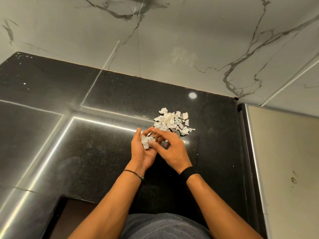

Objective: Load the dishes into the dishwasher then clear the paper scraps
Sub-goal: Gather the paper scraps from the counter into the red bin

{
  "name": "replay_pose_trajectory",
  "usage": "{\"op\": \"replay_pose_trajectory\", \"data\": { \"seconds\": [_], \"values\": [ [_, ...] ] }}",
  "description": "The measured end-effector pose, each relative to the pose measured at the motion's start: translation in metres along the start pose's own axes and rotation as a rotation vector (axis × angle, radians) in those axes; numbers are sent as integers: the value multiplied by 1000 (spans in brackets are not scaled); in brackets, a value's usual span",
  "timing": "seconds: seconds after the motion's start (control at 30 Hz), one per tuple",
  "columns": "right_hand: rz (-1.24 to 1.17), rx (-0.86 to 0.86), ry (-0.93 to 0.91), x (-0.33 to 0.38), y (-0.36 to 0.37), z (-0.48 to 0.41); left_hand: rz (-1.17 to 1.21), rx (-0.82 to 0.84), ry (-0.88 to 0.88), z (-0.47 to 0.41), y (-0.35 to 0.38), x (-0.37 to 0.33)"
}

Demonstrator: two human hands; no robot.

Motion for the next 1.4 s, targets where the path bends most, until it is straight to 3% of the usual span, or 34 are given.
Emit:
{"op": "replay_pose_trajectory", "data": {
  "seconds": [0.1, 0.23, 0.4, 0.53, 0.6, 0.73, 0.83, 0.93, 1.03, 1.1, 1.2, 1.4],
  "values": [
    [14, -234, 152, -12, -3, -9, 40, -34, 18, 2, -6, -7],
    [211, -200, 315, -30, -5, -15, 4, -59, 69, 4, -13, -15],
    [209, -285, 361, -23, -13, -20, -67, -44, 111, 4, -16, -21],
    [41, -424, 313, -14, -29, -10, -125, -34, 120, 1, -9, -21],
    [-99, -363, 265, -2, -28, -10, -161, -14, 101, 0, -1, -16],
    [-280, -55, 190, 14, -17, -20, -128, 73, -14, 0, 8, -9],
    [-358, -123, 250, 4, -22, -24, -9, 61, -39, 2, 6, -13],
    [-131, -262, 319, -25, -32, -20, 50, 47, -39, 2, 2, -16],
    [233, -108, 301, -47, -30, -12, 12, 5, 1, 1, -5, -17],
    [395, -35, 197, -49, -24, -8, -16, -8, 39, 0, -9, -20],
    [474, -58, 120, -45, -23, -8, -38, -18, 79, -3, -11, -26],
    [430, -74, 171, -47, -28, -3, -95, -21, 90, -1, -5, -23]
  ]
}}
Point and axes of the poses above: each hand's wrist, its own z-axis away from the middle knuckle, its own y-axis out of the palm, x = y × z, the point moved 1 cm from there along -z, towards the middle knuckle
